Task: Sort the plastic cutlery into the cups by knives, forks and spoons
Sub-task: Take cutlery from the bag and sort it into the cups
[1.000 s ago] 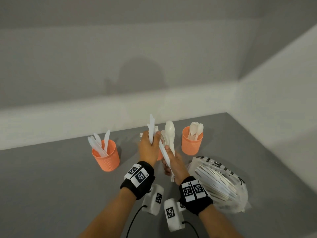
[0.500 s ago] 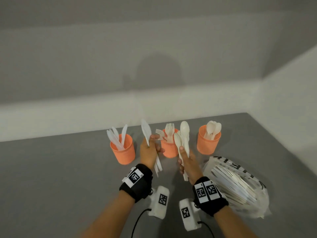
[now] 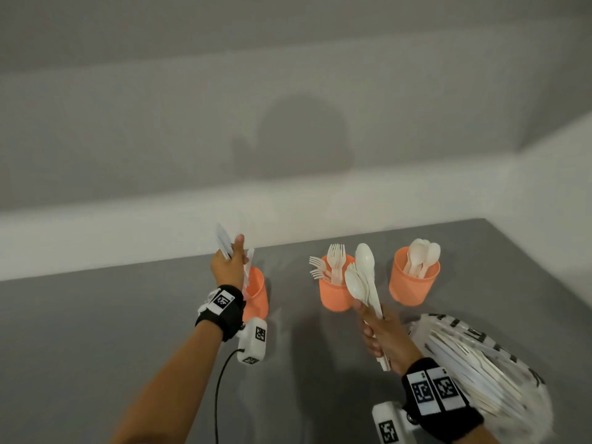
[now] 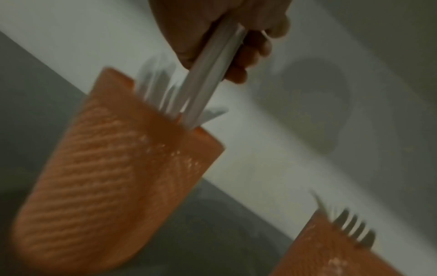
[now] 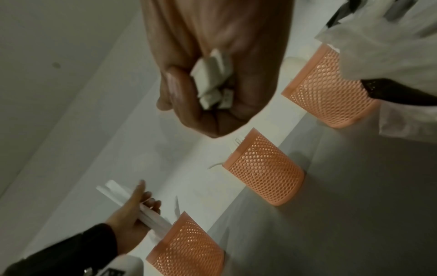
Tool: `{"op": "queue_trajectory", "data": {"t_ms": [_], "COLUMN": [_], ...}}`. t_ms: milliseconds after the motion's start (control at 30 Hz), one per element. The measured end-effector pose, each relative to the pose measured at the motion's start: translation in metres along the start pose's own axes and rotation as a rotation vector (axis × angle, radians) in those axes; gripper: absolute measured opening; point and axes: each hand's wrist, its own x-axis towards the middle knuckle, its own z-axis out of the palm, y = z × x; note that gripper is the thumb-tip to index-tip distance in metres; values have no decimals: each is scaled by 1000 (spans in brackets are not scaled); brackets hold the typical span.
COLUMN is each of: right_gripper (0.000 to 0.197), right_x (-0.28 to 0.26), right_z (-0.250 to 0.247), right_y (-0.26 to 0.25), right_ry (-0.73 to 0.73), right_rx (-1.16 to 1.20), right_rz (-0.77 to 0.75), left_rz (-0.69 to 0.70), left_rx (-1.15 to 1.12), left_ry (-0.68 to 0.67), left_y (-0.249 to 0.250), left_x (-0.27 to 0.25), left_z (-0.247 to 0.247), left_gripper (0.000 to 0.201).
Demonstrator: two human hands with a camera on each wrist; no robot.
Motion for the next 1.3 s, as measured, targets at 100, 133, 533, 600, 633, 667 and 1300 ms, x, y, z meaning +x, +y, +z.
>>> {"op": "queue_trajectory", "data": {"t_ms": [100,133,533,600,633,667,1300], "right_gripper": [23,23,20,14,15,17,39], "right_x": [-1,-1,-10,-15,-17,-19,-26], "right_z": [2,3,28,33,35,37,32], "right_y": [0,0,-6,-7,-7,-6,-4], "right_ry": [-25,-32,-286,-372,-422,-477,-106], "right_rx": [-5,-11,302,324,310,288,306], "right_rz": [19,25,133,178,194,213,180], "left_rz": [40,45,88,-215,-310,-358,-130], "left_rx": [97,131,-106,-261,-332,-378,-74], "left_ry": [-95,-112,-405,-665,-773,-853,-708], "left_y": [-24,-26,36,29,25,22,46], "left_x": [-6,-8,-102,-124,-133,-140,-176], "left_z": [2,1,2,7,9,11,48], "left_gripper": [23,23,40,55,59,59,32]}}
